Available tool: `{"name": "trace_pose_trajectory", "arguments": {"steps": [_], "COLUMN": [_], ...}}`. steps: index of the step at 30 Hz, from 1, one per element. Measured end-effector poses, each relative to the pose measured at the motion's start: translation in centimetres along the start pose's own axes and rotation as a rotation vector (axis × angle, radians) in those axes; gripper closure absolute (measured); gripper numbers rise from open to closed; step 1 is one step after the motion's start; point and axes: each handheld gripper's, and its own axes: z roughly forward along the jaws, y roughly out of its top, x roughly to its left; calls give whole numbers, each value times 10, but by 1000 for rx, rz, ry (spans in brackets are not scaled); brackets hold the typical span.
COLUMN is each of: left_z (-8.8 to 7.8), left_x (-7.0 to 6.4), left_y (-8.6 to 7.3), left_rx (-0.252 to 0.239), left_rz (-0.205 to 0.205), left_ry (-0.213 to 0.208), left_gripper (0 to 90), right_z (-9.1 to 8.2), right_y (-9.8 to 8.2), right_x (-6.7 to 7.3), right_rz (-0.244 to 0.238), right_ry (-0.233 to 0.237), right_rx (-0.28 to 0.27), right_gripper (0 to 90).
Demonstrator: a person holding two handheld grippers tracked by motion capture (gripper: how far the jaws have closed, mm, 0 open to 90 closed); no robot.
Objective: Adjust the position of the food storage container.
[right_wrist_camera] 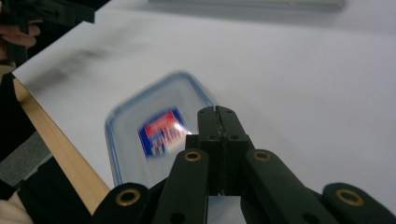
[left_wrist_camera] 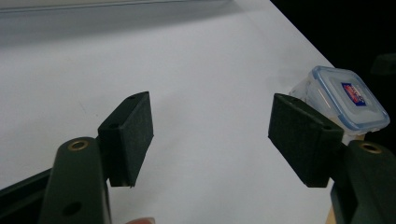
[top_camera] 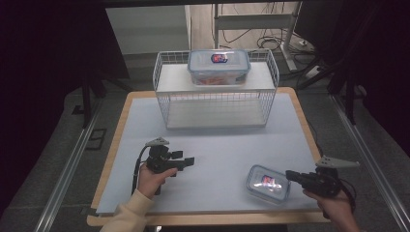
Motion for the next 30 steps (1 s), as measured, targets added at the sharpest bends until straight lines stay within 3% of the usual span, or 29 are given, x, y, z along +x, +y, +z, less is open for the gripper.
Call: {"name": "trace_pose_trajectory", "arguments": {"steps": [7,11,15,30], "left_z": [3,4,2,-1], "left_x": [1,2,3,8], "left_y": [0,1,1,-2], "left_rx": [10,3,-1,-3], "left_rz": [-4,-3,-3,-20], "left_ry": [-1,16,23,34], "left_gripper": [306,309,309,308], "right_z": [-18,-11,1,21], "right_y": [-28,-41,-45,-37], "right_x": [-3,2,8,20], "right_rz": [1,3,-31,-45], "right_ry": [-64,-68,-50,-20], "right_rx": [58,146,221,216], "right_gripper": [891,890,891,891]}}
